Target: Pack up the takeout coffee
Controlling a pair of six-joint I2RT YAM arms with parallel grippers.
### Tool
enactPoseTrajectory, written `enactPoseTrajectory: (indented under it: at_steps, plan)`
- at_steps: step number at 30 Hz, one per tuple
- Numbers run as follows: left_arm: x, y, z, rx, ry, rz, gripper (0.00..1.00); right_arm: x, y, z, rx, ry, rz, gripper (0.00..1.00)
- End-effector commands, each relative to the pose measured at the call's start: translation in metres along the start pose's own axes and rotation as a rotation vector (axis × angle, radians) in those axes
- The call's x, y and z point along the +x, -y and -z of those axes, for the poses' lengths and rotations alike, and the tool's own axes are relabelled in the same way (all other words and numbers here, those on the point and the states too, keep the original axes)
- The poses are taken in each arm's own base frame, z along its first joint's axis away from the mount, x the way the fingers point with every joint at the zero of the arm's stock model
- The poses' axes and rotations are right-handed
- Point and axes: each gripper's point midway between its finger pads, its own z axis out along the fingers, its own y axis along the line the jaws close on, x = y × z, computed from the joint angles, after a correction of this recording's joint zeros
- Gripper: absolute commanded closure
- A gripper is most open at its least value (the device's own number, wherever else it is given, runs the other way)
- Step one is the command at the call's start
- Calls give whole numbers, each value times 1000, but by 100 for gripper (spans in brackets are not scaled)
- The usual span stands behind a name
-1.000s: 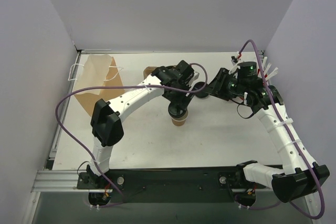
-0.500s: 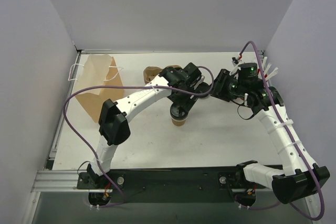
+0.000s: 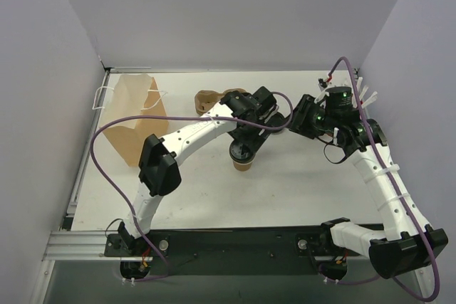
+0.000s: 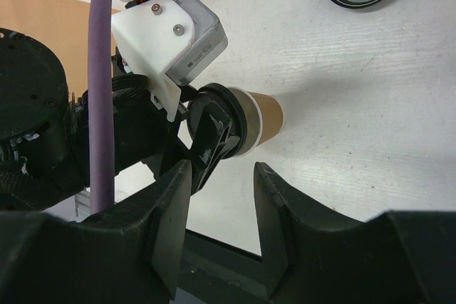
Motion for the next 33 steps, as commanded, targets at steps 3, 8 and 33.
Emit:
enactPoseTrajectory:
  at_steps: [3,8,33]
  plan:
    - [-6,5,2,1,7,-25,19,-2,-1,9,-7,22,25,64]
    - [-6,8,0,6,3,-33,19,-1,2,10,2,25,26,64]
    - [-1,9,-13,-17,-40,-54,19,-2,2,14,10,32,36,64]
